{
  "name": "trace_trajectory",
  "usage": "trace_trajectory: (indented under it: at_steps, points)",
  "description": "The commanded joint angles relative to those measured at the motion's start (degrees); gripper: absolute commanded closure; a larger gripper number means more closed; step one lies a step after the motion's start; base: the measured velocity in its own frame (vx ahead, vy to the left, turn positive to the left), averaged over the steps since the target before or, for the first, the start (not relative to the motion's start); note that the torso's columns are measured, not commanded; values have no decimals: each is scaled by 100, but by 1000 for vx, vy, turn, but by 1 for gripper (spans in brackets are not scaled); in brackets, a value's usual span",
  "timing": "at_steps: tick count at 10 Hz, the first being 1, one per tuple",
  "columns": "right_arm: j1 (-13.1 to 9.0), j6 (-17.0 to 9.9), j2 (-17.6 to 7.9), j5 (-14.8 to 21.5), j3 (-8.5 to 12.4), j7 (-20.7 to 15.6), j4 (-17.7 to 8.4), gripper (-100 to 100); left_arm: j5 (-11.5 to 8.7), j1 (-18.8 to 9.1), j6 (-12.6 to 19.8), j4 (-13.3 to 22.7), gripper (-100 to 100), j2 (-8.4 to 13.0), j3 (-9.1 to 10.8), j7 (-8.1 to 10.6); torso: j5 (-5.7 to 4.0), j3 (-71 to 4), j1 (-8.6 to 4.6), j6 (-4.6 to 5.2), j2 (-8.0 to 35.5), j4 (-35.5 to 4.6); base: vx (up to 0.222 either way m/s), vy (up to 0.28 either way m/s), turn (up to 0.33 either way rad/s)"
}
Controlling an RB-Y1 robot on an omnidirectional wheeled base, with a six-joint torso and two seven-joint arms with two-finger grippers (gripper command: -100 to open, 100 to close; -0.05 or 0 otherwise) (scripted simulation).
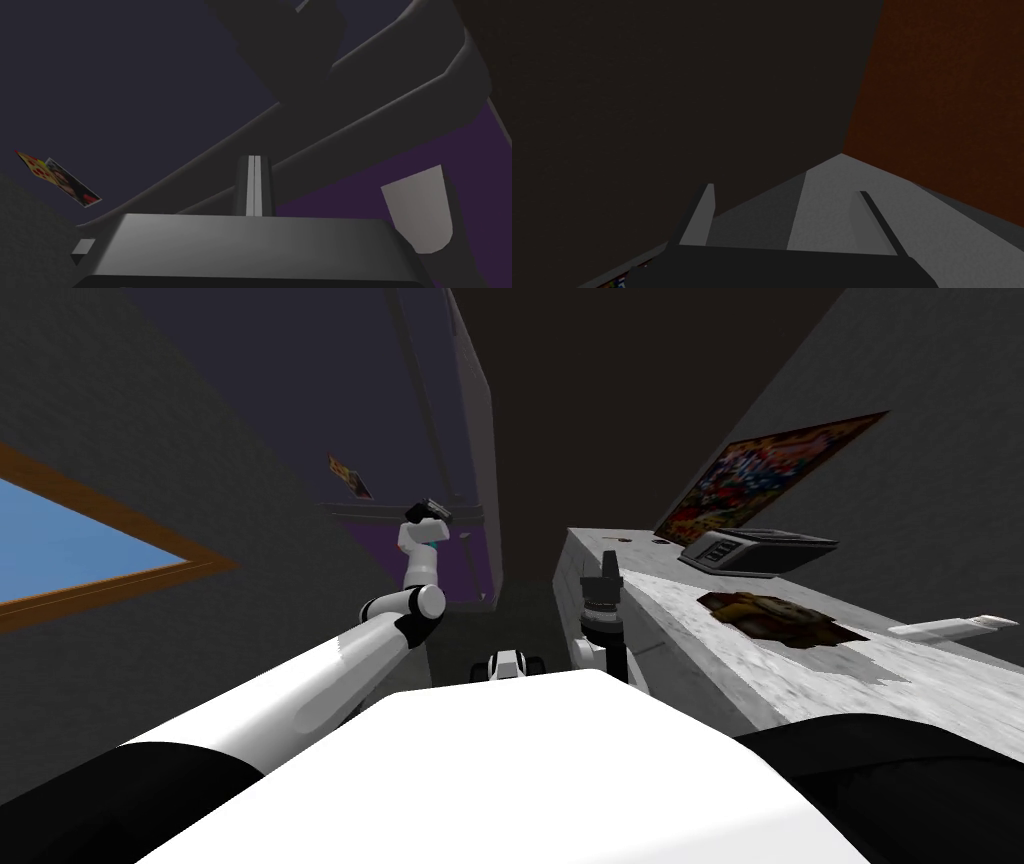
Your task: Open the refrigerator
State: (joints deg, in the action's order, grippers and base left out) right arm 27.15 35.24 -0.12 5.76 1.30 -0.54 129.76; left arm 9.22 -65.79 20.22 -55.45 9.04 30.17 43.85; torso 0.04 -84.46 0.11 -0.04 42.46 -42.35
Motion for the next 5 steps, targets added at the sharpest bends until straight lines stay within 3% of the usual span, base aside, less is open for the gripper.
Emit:
trace_trajectory:
  at_steps: [1,5]
  points:
    - [-1,0,-1,0,0,0,0,0,-207,-100,-17,106,100,-115,-225,-29,1,4,11,4,8,-1,-282,382,-124]
    - [-1,0,-1,0,0,0,0,0,-407,-168,-19,162,100,-238,-444,-59,-1,-9,2,5,-13,5,-238,310,-67]
